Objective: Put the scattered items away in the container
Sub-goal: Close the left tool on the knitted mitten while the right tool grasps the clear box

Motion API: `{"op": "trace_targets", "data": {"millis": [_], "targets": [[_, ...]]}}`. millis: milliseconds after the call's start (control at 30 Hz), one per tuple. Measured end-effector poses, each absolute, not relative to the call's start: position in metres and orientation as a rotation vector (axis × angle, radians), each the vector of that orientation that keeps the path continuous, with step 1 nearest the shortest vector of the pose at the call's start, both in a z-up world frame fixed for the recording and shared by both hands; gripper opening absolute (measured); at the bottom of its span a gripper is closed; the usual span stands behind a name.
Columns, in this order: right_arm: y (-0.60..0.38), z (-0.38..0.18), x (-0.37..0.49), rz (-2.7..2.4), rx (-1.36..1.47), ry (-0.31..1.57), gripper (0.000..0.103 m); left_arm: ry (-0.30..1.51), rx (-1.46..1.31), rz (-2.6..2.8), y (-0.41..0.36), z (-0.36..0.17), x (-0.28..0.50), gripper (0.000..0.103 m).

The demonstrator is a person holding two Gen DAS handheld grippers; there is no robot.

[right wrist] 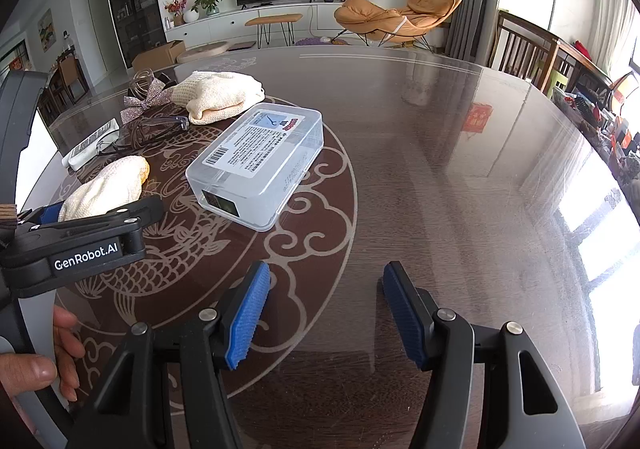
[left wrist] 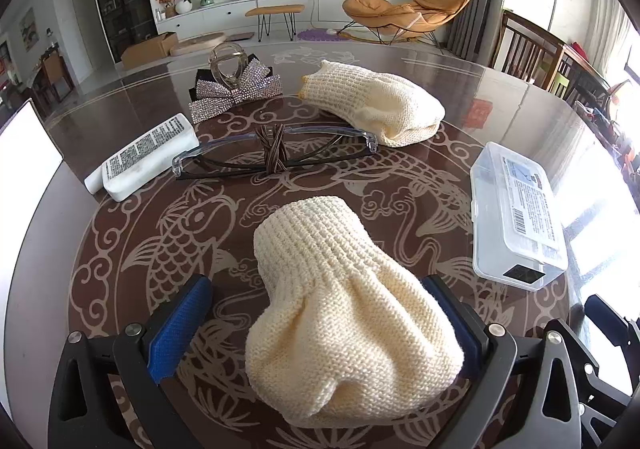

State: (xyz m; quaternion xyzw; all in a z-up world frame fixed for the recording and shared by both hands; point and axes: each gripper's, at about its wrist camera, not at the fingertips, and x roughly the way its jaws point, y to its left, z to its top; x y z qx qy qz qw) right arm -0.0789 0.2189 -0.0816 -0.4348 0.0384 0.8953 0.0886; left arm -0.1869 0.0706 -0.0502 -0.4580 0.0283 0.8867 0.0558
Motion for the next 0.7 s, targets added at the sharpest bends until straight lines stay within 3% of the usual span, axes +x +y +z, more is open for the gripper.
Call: {"op": "trace_targets", "data": {"millis": [700], "targets": [[0.2191, -0.0816, -0.0793, 2.666, -1.294, 0.116, 0.061, 0.108, -1.397, 2.663, 0.0720, -0.0475, -0.1845, 0.103]]}}
